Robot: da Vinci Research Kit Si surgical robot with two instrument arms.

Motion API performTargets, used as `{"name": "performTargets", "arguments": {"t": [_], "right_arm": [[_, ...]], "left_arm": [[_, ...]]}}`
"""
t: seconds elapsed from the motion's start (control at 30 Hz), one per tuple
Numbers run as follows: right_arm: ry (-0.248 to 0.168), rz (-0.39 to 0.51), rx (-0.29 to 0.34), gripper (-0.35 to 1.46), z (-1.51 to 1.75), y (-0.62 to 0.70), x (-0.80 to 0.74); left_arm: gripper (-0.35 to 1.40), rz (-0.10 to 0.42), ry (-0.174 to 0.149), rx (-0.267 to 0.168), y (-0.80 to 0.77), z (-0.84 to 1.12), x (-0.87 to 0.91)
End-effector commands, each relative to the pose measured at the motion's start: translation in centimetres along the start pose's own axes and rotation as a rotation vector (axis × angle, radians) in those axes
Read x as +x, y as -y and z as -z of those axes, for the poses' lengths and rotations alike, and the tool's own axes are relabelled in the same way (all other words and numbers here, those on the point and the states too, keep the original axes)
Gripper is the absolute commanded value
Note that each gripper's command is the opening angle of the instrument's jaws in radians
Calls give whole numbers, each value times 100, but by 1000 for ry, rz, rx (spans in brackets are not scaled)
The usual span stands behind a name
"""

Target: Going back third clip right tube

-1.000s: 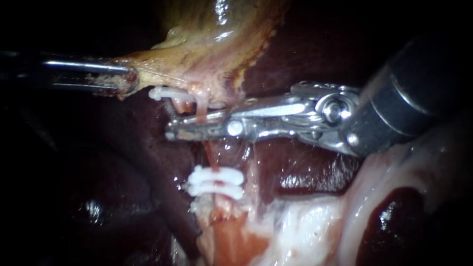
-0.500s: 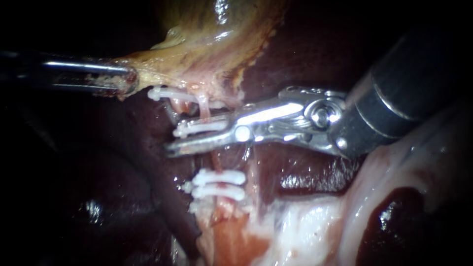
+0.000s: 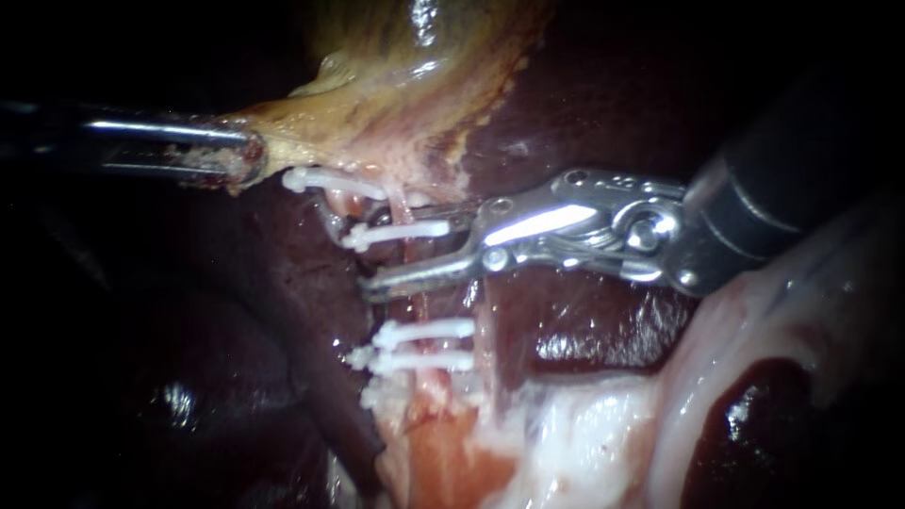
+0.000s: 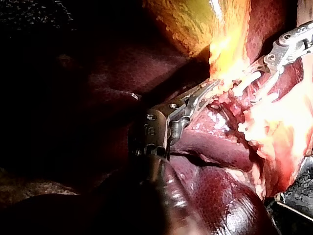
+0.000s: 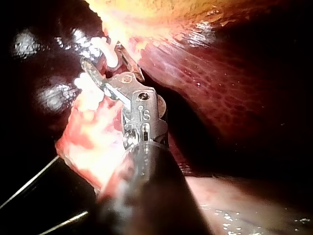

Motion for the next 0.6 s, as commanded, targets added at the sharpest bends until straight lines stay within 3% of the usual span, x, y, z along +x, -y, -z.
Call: {"name": "performTargets", "arguments": {"t": [0.03, 0.33, 0.6], "right_arm": [[-2, 33, -5, 50, 9, 4, 0], [-1, 209, 15, 50, 73, 34, -8], [-1, 279, 19, 50, 102, 48, -16]], "left_arm": [[-35, 0, 1, 0, 0, 1, 0], [-35, 6, -4, 13, -1, -2, 1], [-35, -76, -19, 46, -3, -8, 1]]}}
